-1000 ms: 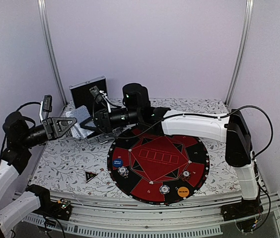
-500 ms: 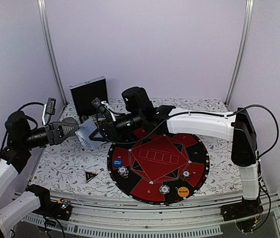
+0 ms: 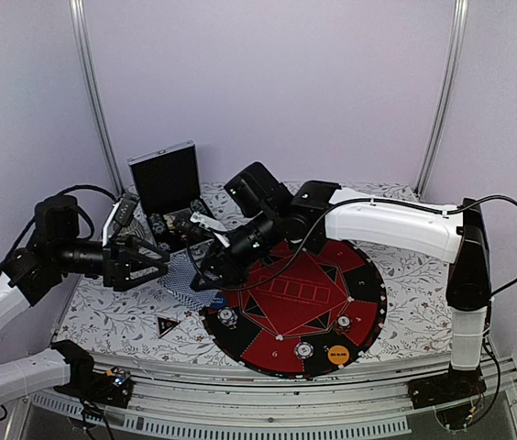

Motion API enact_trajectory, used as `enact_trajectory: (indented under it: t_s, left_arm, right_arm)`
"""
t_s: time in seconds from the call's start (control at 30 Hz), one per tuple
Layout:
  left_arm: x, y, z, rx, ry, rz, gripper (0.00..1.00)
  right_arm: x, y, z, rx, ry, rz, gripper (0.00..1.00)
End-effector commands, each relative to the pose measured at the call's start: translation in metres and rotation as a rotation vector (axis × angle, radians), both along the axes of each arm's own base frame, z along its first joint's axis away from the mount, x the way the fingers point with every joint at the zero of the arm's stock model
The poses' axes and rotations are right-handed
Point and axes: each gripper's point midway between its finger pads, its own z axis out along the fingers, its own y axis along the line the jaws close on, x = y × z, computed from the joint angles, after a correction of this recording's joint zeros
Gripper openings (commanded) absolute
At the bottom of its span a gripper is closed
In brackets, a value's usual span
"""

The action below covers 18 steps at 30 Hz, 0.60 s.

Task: Distribute texas hold em gaming equipment
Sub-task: Pass from the right arm to the left

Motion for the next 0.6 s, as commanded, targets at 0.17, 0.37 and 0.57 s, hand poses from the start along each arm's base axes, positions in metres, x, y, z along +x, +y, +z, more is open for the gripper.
enact_trajectory:
  t_s: [0.17,0.37,0.57]
  left_arm:
    - [0.003,-0.013,-0.033,0.153,0.042,-0.004,0.7]
    - [0.004,-0.017,-0.032,0.157,0.04,-0.007,0.39]
    - [-0.011,-0.022,-0.025,0.111,0.057,-0.084,0.0]
  right_arm:
    - [-0.027,0.002,0.034,0.039,-0.077,0.093,0.01]
    - [-0.034,0.005,0.034,0.032,-0.086,0.117,0.01]
    - [-0.021,0.004,0.045,0.059,-0.174,0.057,0.04]
